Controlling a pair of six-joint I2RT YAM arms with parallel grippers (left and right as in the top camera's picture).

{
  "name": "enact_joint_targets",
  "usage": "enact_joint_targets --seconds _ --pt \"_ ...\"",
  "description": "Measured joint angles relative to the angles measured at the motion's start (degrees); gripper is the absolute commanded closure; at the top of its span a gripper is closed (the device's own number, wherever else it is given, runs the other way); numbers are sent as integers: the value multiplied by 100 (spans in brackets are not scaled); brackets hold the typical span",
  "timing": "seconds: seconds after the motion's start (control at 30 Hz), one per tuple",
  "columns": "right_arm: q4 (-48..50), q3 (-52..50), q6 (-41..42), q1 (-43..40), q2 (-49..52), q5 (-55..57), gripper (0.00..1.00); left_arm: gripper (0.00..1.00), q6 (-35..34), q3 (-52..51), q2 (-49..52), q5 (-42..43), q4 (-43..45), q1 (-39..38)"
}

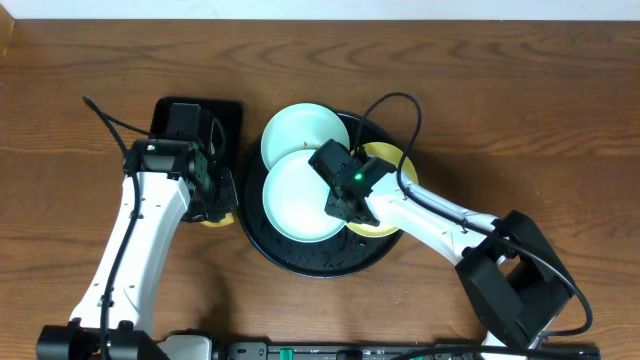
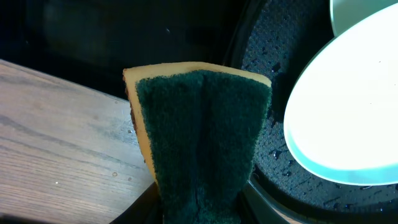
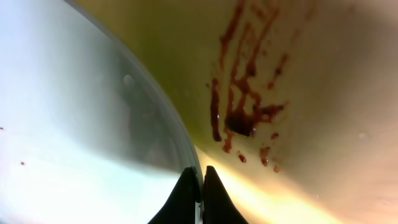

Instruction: Clean dirty plates on tray and stack at the side

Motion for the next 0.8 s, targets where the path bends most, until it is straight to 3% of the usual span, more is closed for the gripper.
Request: enact_joint_targets --seconds 0.8 --pt "247 293 -492 -2 0 157 98 69 0 0 0 0 0 0"
